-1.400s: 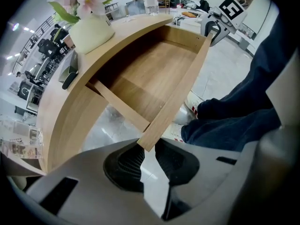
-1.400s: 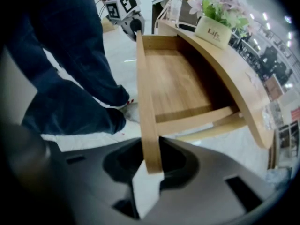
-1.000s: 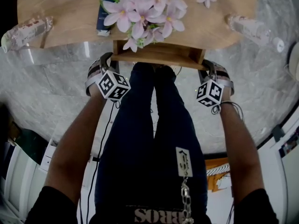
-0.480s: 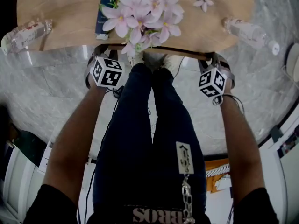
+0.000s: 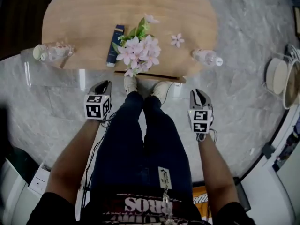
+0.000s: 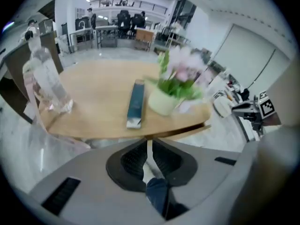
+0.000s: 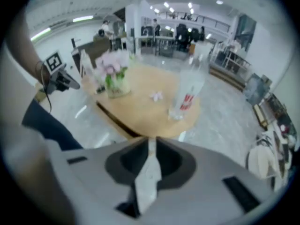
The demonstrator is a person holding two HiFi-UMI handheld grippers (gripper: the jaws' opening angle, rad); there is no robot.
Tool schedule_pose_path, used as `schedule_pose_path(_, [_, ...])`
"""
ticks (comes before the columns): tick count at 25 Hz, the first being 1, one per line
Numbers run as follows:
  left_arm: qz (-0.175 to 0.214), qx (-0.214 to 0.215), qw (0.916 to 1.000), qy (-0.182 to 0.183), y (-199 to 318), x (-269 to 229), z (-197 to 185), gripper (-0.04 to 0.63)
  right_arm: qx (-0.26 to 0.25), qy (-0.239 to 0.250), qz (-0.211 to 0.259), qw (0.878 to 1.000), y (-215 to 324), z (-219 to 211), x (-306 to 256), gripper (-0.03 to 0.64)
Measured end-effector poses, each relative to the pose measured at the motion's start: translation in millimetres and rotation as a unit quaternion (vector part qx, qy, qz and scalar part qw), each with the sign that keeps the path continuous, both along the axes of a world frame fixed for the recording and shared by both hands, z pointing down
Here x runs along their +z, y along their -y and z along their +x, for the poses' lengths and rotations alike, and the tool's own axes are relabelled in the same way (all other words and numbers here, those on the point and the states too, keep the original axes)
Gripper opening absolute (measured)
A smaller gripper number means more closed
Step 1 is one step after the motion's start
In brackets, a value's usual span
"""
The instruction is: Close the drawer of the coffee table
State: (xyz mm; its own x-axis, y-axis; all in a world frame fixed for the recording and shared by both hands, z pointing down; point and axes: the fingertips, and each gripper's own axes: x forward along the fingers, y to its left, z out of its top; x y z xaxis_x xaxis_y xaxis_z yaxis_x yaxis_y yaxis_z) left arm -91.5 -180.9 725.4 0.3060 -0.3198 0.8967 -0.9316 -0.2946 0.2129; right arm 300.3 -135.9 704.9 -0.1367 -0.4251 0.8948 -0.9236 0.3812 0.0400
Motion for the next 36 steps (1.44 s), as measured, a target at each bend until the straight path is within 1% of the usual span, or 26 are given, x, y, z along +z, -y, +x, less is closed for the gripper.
schedule_pose_path(1, [0.027,0.012,0.9993,-0.023,2.0,-38.0,7.5,0.055,0.011,0.031,0.029,0.999,0.4,-5.6,-39.5,0.06])
schedule_pose_path(2, [0.062,0.027,0.9966,-0.047,8.4,-78.8,17.6,0.054,0.022,0.063,0.058,0.996,4.0,-10.7,-80.1,0.05])
schedule_pose_path(3, [0.103,0.041,0.9912,-0.071,20.9,-120.5,29.3,0.036,0.03,0.09,0.087,0.992,12.6,-13.8,-119.5,0.044])
schedule_pose_path(4, [0.148,0.055,0.9832,-0.091,38.5,-161.8,41.3,0.026,0.037,0.111,0.119,0.986,26.1,-15.2,-156.9,0.041])
schedule_pose_path(5, [0.193,0.066,0.9734,-0.105,57.4,-202.2,52.3,0.023,0.041,0.128,0.152,0.979,41.4,-15.8,-193.1,0.038])
schedule_pose_path(7, [0.272,0.081,0.9517,-0.116,83.7,-282.4,69.4,0.023,0.042,0.151,0.211,0.965,63.0,-18.1,-265.6,0.035])
schedule_pose_path(9, [0.341,0.083,0.9283,-0.122,92.9,-359.3,80.6,0.023,0.039,0.167,0.26,0.95,69.8,-21.5,-332.8,0.034])
schedule_pose_path(11, [0.395,0.07,0.9072,-0.127,97.7,-418.8,86.8,0.023,0.036,0.176,0.302,0.936,73.5,-25.0,-382.7,0.034])
schedule_pose_path(12, [0.414,0.06,0.8992,-0.127,99.4,-439.5,88.7,0.023,0.033,0.179,0.317,0.931,74.8,-27.2,-399.6,0.034])
schedule_pose_path(13, [0.427,0.051,0.8935,-0.128,100.3,-454.4,90.3,0.023,0.03,0.179,0.326,0.928,75.2,-29.9,-411.2,0.034])
schedule_pose_path(14, [0.436,0.044,0.8897,-0.129,100.8,-464.9,92.1,0.023,0.026,0.179,0.33,0.926,75.0,-32.8,-418.6,0.034])
schedule_pose_path(16, [0.445,0.04,0.8848,-0.132,101.0,-478.1,96.9,0.023,0.015,0.18,0.339,0.923,76.0,-37.8,-427.1,0.034])
schedule_pose_path(18, [0.453,0.051,0.8802,-0.13,101.6,-487.4,102.6,0.023,0.01,0.185,0.353,0.917,79.6,-40.3,-432.9,0.034])
schedule_pose_path(20, [0.461,0.059,0.8765,-0.125,103.9,-492.8,105.2,0.023,0.015,0.185,0.345,0.92,83.6,-43.1,-437.3,0.034])
schedule_pose_path(21, [0.462,0.058,0.8763,-0.122,105.4,-492.7,104.7,0.023,0.017,0.187,0.345,0.92,86.2,-44.7,-438.2,0.034])
schedule_pose_path(24, [0.459,0.046,0.8794,-0.118,109.3,-484.7,100.5,0.023,0.011,0.201,0.367,0.908,93.9,-47.5,-433.0,0.034])
schedule_pose_path(25, [0.458,0.044,0.8803,-0.116,110.4,-482.1,99.3,0.023,0.013,0.201,0.364,0.909,95.8,-48.5,-432.5,0.034])
schedule_pose_path(27, [0.457,0.041,0.8815,-0.11,114.1,-480.2,97.1,0.023,0.017,0.194,0.35,0.916,99.7,-49.0,-433.2,0.034])
schedule_pose_path(28, [0.457,0.039,0.8821,-0.108,116.2,-481.0,95.7,0.023,0.017,0.194,0.349,0.916,101.7,-48.7,-433.6,0.034])
schedule_pose_path(29, [0.457,0.037,0.8826,-0.105,118.1,-482.6,94.4,0.023,0.014,0.199,0.356,0.913,103.7,-48.6,-434.4,0.034])
schedule_pose_path(31, [0.457,0.035,0.8832,-0.099,120.0,-487.0,92.7,0.023,0.006,0.212,0.376,0.902,107.2,-48.9,-437.2,0.034])
schedule_pose_path(32, [0.458,0.035,0.8831,-0.096,120.0,-489.2,92.8,0.023,0.004,0.215,0.381,0.899,108.1,-48.7,-439.1,0.034])
schedule_pose_path(36, [0.462,0.04,0.8818,-0.088,117.6,-499.1,99.2,0.023,0.004,0.218,0.383,0.898,108.7,-43.6,-447.9,0.034])
